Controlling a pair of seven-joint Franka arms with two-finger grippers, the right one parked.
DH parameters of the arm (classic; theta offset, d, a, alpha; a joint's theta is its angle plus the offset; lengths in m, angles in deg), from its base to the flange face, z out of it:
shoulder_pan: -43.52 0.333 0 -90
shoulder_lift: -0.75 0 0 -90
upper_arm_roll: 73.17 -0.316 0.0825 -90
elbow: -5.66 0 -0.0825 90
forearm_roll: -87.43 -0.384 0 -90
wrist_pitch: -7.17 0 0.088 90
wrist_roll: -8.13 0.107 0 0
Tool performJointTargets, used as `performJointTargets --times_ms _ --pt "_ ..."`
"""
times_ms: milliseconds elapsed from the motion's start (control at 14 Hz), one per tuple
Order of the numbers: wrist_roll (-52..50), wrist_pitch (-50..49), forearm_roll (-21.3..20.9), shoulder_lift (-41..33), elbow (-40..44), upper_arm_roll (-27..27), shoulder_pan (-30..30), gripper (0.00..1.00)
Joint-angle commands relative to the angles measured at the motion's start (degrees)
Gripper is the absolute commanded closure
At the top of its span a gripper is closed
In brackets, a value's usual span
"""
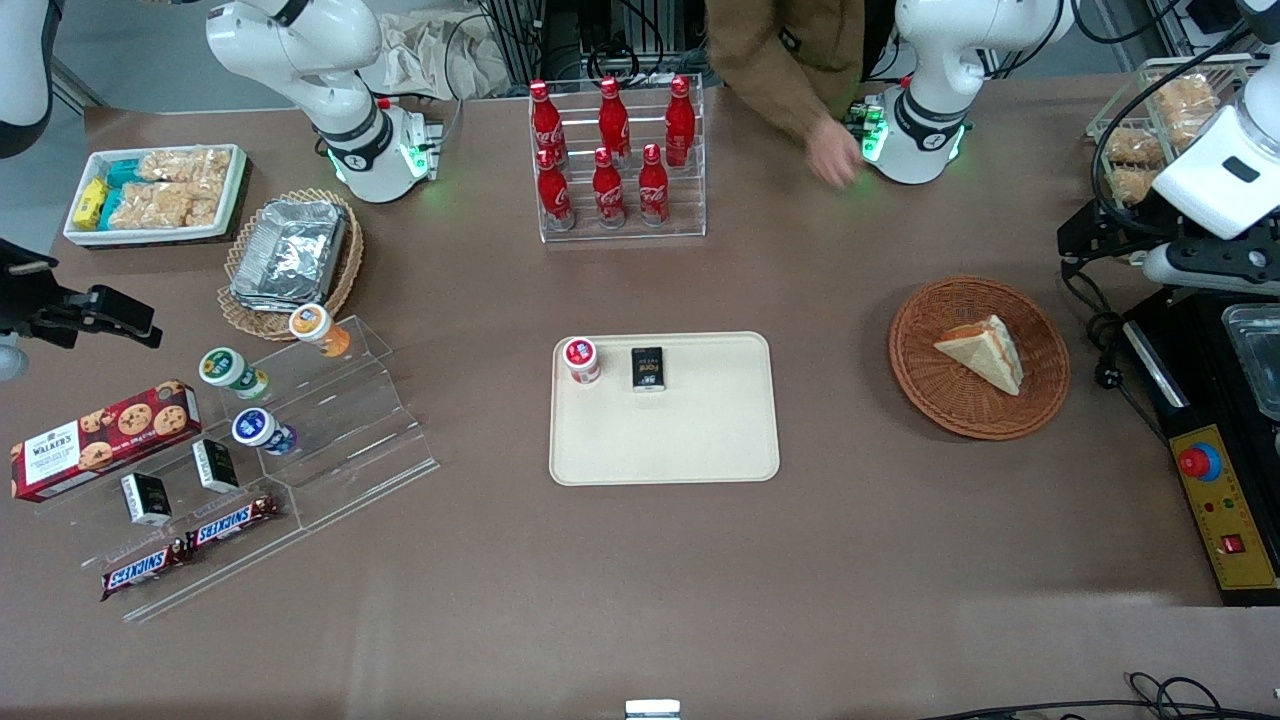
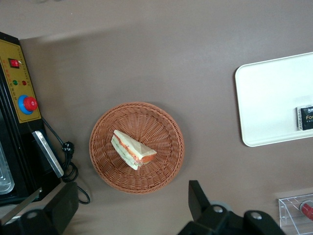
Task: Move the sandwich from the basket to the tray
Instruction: 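Move the left gripper down over the sandwich in the wicker basket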
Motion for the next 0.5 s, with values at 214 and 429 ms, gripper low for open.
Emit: performJointTargets --times_ms 214,429 --pt "-6.7 -1.2 -0.7 0.8 1.0 -1.5 -0.1 0.0" --pt "-25.6 -0.4 0.0 -1.0 -4.5 -3.5 -0.1 0.0"
